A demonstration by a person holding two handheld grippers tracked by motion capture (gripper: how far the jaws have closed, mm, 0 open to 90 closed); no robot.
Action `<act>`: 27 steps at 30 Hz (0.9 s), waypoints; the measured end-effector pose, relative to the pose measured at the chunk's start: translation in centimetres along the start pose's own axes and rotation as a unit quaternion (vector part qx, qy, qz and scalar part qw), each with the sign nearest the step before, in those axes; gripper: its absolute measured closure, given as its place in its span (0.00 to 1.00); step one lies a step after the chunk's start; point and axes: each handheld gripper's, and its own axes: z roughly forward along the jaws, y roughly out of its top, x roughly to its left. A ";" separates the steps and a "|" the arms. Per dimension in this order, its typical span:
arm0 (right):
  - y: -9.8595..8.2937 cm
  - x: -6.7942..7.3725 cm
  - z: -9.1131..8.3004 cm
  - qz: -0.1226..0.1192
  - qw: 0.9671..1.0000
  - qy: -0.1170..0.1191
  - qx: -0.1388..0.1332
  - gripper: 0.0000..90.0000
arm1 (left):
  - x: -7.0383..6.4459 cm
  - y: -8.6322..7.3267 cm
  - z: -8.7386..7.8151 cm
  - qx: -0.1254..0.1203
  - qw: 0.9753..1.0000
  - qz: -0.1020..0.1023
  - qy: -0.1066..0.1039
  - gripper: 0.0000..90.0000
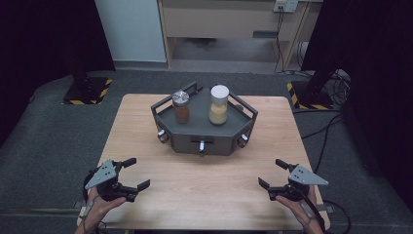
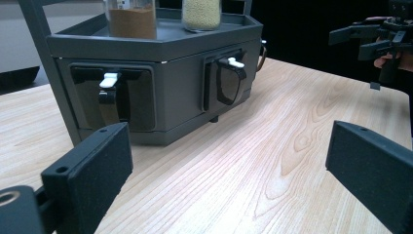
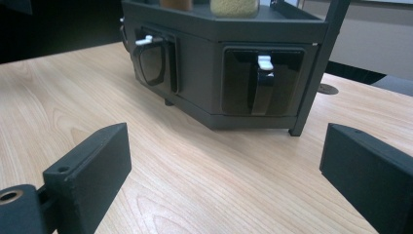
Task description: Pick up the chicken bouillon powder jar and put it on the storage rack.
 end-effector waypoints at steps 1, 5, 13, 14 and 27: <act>0.0 0.0 0.0 -0.001 1.000 0.000 0.001 0.06 | 0.0 0.0 0.0 0.000 1.000 0.000 -0.001 0.02; 0.1 0.1 0.0 -0.005 1.000 0.002 0.000 0.06 | 0.0 0.0 -0.1 0.000 1.000 0.004 -0.003 0.02; 0.1 0.2 0.2 -0.006 1.000 0.004 0.004 0.06 | 0.0 0.1 0.1 0.004 1.000 0.005 -0.004 0.02; 0.1 0.2 0.2 -0.006 1.000 0.005 0.005 0.06 | 0.0 0.1 0.1 0.004 1.000 0.005 -0.004 0.02; 0.0 0.0 0.2 -0.001 1.000 0.007 0.002 0.06 | 0.2 0.0 0.1 0.002 1.000 0.003 -0.002 0.02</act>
